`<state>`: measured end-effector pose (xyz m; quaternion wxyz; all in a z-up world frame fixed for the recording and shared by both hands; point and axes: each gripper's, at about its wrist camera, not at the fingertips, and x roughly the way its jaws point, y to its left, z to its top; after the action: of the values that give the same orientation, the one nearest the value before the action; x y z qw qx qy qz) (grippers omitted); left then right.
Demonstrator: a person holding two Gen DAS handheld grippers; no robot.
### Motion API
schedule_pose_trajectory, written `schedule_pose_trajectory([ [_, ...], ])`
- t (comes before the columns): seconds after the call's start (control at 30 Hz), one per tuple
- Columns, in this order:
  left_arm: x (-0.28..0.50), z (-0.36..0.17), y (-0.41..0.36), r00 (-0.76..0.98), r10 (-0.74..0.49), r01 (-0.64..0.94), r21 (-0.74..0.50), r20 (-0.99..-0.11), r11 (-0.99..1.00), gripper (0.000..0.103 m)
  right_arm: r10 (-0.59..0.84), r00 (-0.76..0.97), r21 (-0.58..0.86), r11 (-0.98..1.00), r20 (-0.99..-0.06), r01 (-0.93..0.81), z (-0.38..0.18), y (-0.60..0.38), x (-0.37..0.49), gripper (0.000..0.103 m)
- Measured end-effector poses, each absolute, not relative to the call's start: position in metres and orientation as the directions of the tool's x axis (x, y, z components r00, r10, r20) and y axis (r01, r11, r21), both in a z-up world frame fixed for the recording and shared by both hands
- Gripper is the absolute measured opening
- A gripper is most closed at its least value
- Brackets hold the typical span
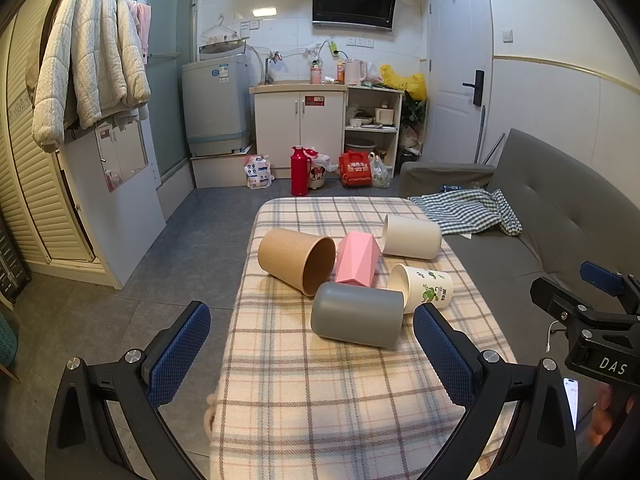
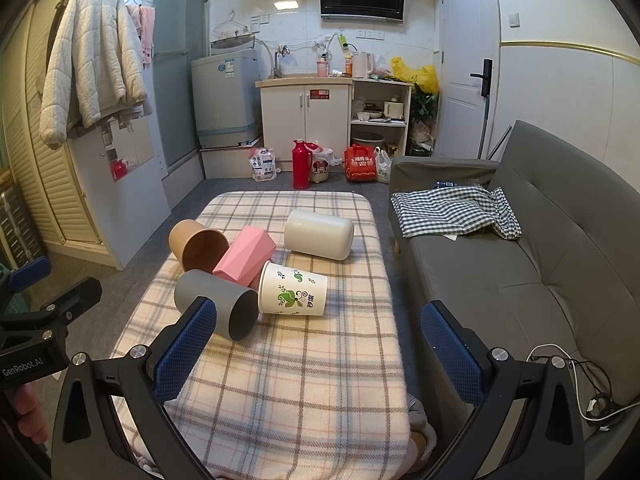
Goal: Flip cup upside down
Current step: 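Move the left gripper toward the pink hexagonal cup lying on its side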
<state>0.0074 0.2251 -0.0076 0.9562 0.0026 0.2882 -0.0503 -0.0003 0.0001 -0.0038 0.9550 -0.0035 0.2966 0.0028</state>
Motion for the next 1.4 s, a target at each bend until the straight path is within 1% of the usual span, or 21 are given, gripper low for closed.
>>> schedule_pose_trajectory([
  [0.6,0.01,-0.011,0.222,0.825,-0.1,0.105,-0.024,-0.556,0.994,0.103,0.003,0.821,-0.004,1.0,-0.57,-0.006,-0.009,0.001,0.001,0.103],
  [0.77,0.016,-0.019,0.215,0.817,-0.107,0.113,-0.024,-0.566,0.993,0.103,0.006,0.816,-0.001,1.0,-0.579,-0.008,-0.015,0.001,0.007,0.103],
  [1.03,0.034,-0.015,0.205,0.801,-0.117,0.127,-0.025,-0.587,0.992,0.103,0.009,0.792,0.005,1.0,-0.61,-0.007,-0.016,-0.007,0.028,0.103],
  [1.23,0.053,-0.016,0.199,0.784,-0.151,0.158,-0.041,-0.602,0.987,0.103,0.002,0.783,-0.007,1.0,-0.622,-0.009,-0.009,-0.012,0.049,0.103],
  [1.4,0.076,-0.02,0.191,0.752,-0.196,0.202,-0.064,-0.63,0.977,0.103,0.0,0.77,-0.002,1.0,-0.637,-0.001,-0.014,-0.018,0.064,0.103],
])
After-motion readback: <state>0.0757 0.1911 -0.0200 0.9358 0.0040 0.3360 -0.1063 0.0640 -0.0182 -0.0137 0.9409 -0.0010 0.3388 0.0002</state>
